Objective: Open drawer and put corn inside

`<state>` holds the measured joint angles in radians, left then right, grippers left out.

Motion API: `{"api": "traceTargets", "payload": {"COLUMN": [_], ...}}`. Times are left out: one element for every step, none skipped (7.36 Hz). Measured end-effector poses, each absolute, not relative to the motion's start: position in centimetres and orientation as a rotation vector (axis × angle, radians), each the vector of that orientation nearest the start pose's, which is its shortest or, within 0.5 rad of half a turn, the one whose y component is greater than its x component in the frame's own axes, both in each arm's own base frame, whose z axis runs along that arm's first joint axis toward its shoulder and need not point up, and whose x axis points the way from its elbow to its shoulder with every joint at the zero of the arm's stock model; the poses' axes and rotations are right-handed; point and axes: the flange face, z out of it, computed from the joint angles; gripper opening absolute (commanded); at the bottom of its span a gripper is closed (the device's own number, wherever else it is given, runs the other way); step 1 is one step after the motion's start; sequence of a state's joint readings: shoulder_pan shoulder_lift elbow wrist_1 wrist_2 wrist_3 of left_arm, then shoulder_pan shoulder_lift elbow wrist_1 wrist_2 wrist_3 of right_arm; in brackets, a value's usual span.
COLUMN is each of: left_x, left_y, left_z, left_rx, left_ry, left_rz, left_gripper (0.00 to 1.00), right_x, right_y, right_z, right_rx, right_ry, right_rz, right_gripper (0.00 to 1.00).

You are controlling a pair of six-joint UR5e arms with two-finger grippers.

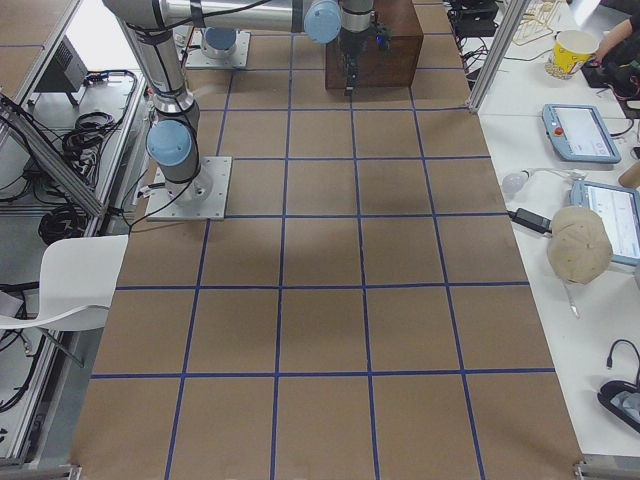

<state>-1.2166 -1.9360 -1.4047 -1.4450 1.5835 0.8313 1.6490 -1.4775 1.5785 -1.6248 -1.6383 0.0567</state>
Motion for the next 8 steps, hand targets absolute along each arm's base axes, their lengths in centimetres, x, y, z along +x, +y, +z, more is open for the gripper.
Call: {"api": "traceTargets", "payload": {"left_x": [9.3,9.2,8.9,8.5,7.1,4.3,1.1,-1.9], "left_y": [-63.4,-63.3,-63.0,-62.7,-62.5,-62.1,-61.6,-60.5], "left_z": [38.0,38.6,39.6,40.7,42.3,44.1,45.9,47.6], "left_rx": [0.750,0.751,0.750,0.732,0.695,0.636,0.530,0.395], "left_ry": [3.077,3.071,3.064,3.064,3.076,3.086,3.098,3.117], "left_rz": [0.097,0.083,0.067,0.053,0.036,0.013,-0.013,-0.028], "left_gripper": [1.00,1.00,1.00,1.00,1.00,1.00,1.00,1.00], "right_x": [16.7,16.7,16.7,16.7,16.7,16.7,16.7,16.7], "right_y": [-51.3,-51.3,-51.3,-51.3,-51.3,-51.3,-51.3,-51.3], "right_z": [44.2,44.2,44.3,44.3,44.3,44.3,44.3,44.3], "right_rx": [-0.037,-0.037,-0.037,-0.037,-0.037,-0.037,-0.037,-0.037], "right_ry": [3.211,3.211,3.211,3.211,3.211,3.211,3.211,3.210], "right_rz": [0.067,0.066,0.065,0.064,0.065,0.065,0.066,0.066], "right_gripper": [1.00,1.00,1.00,1.00,1.00,1.00,1.00,1.00]}}
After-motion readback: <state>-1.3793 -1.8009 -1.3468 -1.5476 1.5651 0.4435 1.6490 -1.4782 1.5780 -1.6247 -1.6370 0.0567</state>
